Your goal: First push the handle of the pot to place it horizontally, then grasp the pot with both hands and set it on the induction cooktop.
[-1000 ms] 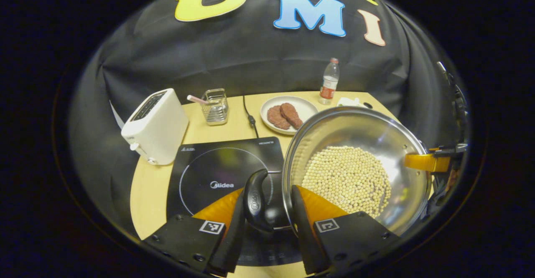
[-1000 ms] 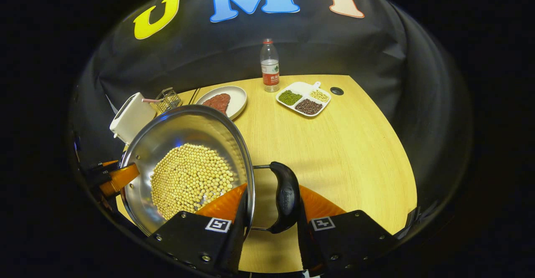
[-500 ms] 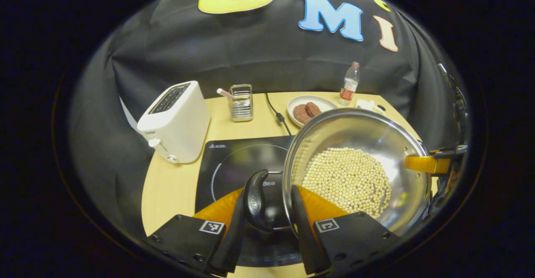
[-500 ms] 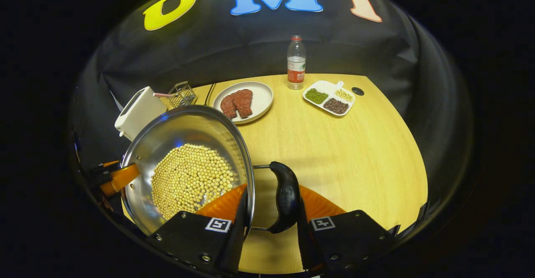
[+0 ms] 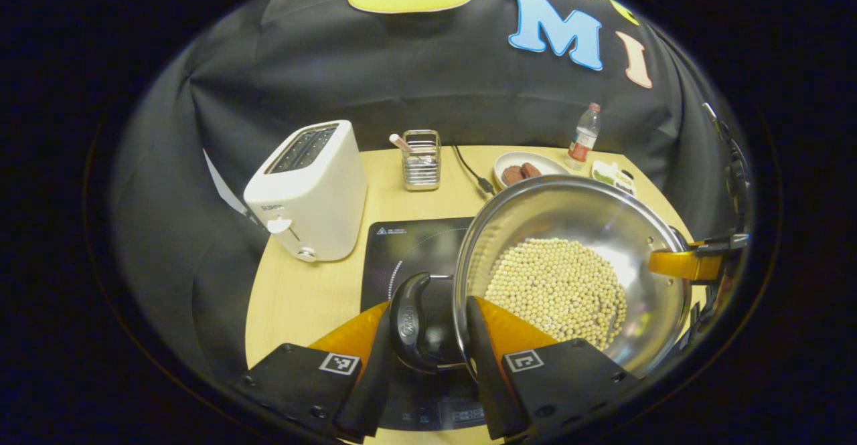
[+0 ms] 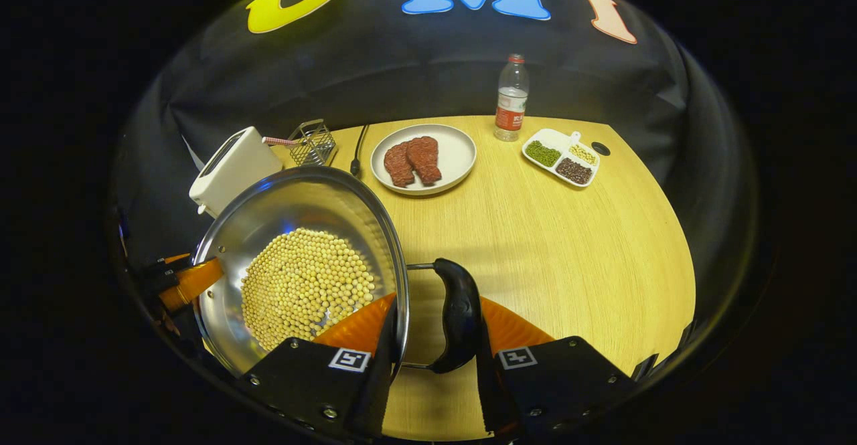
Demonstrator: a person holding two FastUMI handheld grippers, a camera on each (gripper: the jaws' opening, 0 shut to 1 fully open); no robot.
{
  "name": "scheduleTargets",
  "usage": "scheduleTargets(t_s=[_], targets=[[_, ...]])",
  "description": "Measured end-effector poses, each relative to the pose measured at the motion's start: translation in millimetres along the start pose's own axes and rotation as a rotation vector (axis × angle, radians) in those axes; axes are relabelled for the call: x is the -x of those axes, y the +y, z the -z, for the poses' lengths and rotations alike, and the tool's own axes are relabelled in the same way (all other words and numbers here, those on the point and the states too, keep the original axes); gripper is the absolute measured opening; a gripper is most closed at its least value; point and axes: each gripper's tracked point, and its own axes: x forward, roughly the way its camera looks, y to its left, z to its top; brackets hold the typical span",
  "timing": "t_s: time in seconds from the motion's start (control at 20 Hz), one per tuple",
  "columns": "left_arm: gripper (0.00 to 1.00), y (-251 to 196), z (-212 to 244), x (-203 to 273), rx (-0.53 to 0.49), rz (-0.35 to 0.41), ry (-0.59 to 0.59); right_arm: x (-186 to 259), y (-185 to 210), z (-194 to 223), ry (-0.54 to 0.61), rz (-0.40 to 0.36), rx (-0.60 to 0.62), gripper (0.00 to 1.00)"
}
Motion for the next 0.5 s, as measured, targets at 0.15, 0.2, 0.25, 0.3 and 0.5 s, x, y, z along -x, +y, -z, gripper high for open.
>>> scheduleTargets(t_s=[0.15, 0.2, 0.25, 0.3, 0.5], targets=[[0.64, 17.4, 3.0, -2.1, 0.011, -0.005, 0.004, -3.0, 14.5, -1.9, 0.000, -0.001, 0.018, 0.55], [0.67, 22.2, 2.2, -2.6, 0.011, -0.009, 0.004, -4.3, 18.1, -3.0, 0.000, -0.004, 0.020, 0.54], [0.64, 26.4, 1.6, -2.8, 0.011, -0.012, 0.004, -5.9, 22.2, -2.7, 0.003, -0.007, 0.020, 0.54], [0.67, 30.3, 1.3, -3.2, 0.011, -0.016, 0.005, -7.2, 25.9, -3.6, 0.006, -0.010, 0.018, 0.54], [0.64, 43.9, -3.0, -7.7, -0.004, -0.031, 0.001, -17.0, 37.8, -7.0, 0.012, -0.017, 0.011, 0.55]])
